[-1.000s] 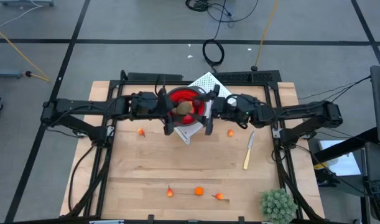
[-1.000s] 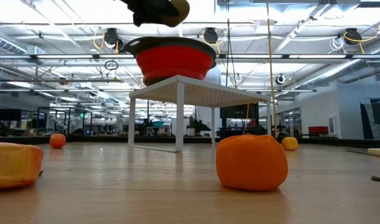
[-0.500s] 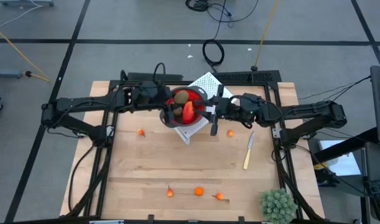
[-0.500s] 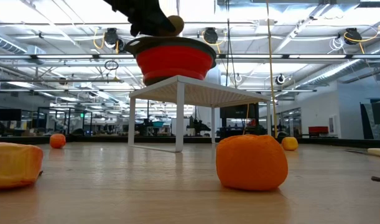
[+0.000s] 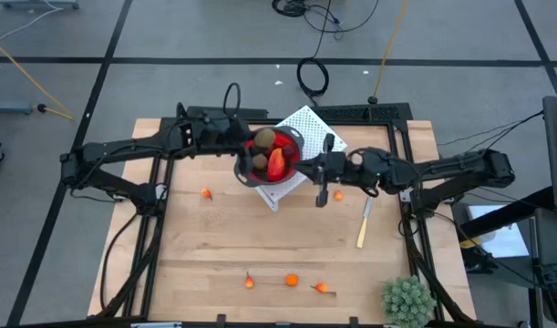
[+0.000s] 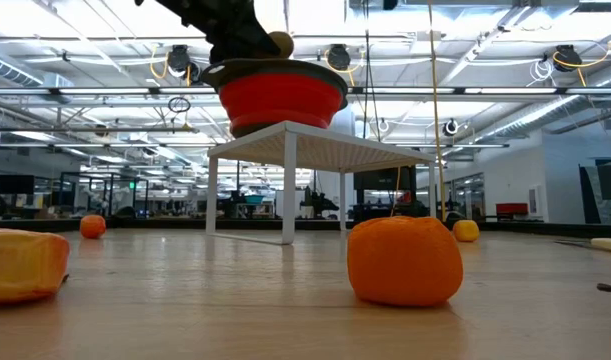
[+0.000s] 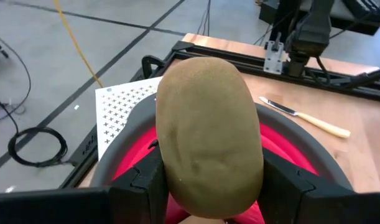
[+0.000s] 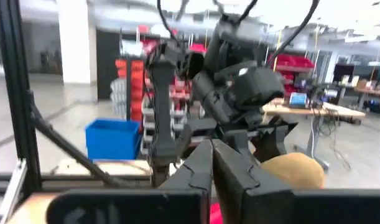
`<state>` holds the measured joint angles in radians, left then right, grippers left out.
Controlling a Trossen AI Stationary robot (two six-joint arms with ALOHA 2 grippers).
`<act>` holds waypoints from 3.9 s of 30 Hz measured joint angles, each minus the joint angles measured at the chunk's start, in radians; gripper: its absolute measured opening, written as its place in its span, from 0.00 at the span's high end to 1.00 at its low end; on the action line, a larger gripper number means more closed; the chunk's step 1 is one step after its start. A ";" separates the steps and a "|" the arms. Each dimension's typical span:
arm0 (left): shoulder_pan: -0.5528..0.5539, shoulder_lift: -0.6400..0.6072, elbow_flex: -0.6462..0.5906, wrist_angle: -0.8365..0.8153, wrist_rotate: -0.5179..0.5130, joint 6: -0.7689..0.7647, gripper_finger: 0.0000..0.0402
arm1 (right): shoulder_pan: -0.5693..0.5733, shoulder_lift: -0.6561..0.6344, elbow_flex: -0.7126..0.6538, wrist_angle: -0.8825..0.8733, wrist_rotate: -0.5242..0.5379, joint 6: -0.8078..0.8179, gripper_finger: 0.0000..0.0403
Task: Pick & Place Fruit
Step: Put the kiwi into the red strainer bowl on the shelf, then put the top left peach into the red strainer bowl on the shelf
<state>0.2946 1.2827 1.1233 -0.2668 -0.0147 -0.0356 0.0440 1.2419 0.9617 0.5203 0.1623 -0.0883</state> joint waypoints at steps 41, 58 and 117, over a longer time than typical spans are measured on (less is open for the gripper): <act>0.008 0.335 0.401 -0.519 -0.091 -0.186 0.55 | 0.024 -0.025 -0.142 0.200 0.064 -0.006 1.00; 0.008 0.334 0.401 -0.558 -0.064 -0.239 0.55 | 0.024 -0.025 -0.141 0.201 0.064 -0.030 1.00; -0.318 0.038 0.304 -1.305 -0.237 -0.539 0.39 | 0.024 -0.053 -0.140 0.117 0.019 -0.032 1.00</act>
<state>-0.0229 1.3205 1.4276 -1.5717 -0.2515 -0.5748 0.0677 1.1889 0.8215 0.6373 0.1814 -0.1207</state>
